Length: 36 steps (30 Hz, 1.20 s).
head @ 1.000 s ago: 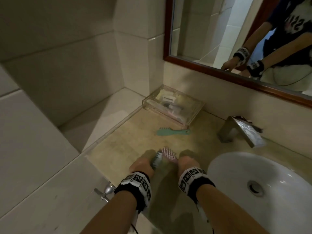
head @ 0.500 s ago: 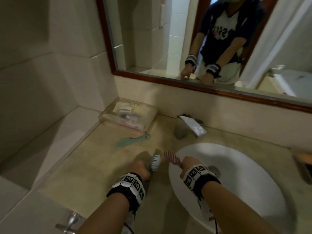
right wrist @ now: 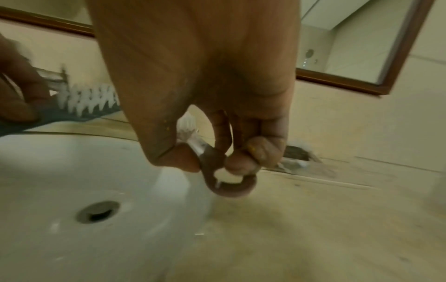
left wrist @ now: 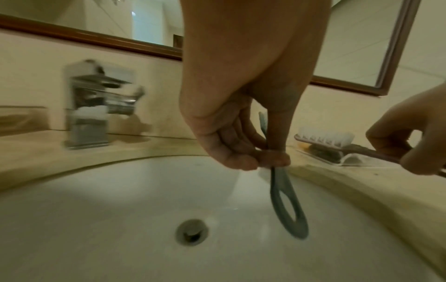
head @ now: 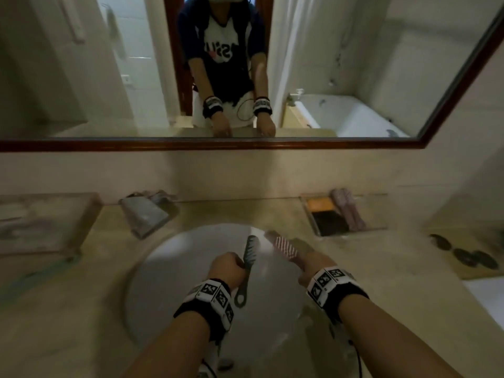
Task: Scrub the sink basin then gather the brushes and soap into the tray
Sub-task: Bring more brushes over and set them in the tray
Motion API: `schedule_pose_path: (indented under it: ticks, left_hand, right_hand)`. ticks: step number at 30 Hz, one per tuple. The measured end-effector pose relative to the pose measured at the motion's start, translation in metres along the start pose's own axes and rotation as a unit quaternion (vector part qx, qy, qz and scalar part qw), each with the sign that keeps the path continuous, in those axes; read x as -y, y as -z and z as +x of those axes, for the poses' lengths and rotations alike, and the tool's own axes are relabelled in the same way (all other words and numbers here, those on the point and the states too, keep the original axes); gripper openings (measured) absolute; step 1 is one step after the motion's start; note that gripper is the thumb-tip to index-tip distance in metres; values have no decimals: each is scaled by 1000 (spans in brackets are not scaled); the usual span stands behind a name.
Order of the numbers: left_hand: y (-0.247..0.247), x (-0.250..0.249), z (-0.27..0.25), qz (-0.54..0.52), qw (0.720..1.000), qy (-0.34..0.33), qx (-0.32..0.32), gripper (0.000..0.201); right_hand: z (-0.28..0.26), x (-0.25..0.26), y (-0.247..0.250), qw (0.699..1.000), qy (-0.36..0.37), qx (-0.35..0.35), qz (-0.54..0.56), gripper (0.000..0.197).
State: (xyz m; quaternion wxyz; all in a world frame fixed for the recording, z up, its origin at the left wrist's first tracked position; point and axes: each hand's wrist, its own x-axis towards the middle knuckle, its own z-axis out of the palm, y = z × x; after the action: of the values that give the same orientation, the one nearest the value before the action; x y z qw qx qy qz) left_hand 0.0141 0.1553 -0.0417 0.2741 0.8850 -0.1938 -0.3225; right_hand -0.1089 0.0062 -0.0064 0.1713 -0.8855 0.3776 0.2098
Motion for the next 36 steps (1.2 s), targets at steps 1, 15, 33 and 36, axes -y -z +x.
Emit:
schedule_pose_path:
  ticks: [1,15,33,36]
  left_hand:
    - [-11,-19,7,-9,1000,-12,-8,3]
    - [-115,-252,92,-73,991,-100,-48,18]
    - [-168,-284,205,-154,984,85,28,18]
    - [-166,-294,200,-122,987,107,19,30]
  right_hand:
    - [6,-20,9,1000,-4,-15,13,41]
    - [110,-213,128,976,-100,-117,155,53]
    - [223,-224,120,979,-64,-62,181,28]
    - [220,-224,120,983,-67,-59,160,41]
